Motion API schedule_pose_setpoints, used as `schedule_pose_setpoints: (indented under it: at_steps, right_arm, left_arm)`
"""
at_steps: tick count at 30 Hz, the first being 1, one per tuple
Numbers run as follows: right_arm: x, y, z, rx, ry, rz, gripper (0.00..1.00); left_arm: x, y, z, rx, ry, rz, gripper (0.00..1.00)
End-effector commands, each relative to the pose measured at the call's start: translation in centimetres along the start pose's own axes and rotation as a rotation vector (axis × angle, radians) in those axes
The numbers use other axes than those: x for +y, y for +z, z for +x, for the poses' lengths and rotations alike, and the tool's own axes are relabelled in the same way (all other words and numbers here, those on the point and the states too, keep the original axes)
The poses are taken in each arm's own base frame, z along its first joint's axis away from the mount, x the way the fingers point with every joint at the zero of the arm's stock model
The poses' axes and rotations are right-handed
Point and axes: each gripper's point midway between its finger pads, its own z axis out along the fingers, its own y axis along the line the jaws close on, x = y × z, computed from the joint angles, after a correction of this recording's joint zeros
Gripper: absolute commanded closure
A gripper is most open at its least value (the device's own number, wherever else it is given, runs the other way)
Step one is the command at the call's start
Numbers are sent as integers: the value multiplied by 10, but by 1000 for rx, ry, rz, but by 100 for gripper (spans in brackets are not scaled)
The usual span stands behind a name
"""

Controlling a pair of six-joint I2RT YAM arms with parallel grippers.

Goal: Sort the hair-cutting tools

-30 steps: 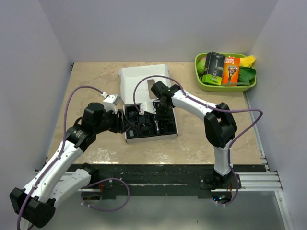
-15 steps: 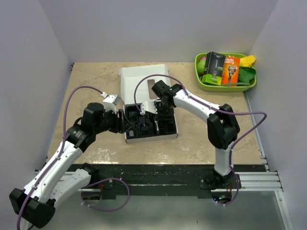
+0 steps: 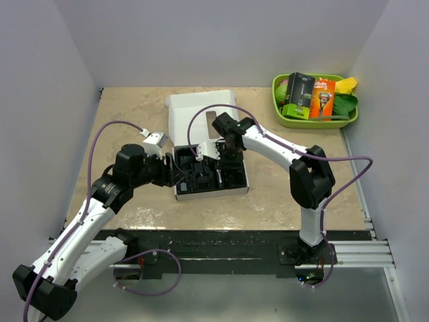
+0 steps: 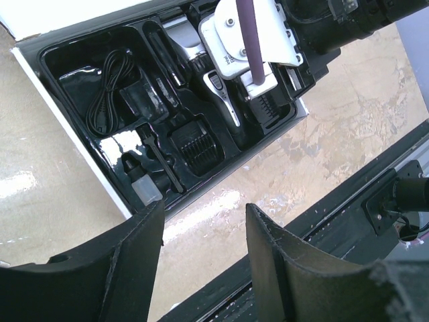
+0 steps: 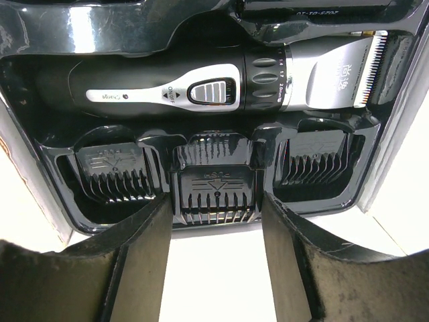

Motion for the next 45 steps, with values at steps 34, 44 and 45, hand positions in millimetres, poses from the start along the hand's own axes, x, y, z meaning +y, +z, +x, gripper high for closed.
schedule_pose_setpoints:
  at_steps: [34, 44, 45]
  right_arm:
    - [-42, -71, -33, -178, 133, 200, 13]
    - [-30, -126, -48, -416, 245, 325, 44]
    - [-30, -131, -47, -435, 268, 352, 38]
  left_arm:
    - [-5, -7, -15, -50, 39, 9, 42]
    - [-4, -14, -24, -71, 37, -23, 43]
    - [-3, -13, -24, -70, 35, -25, 43]
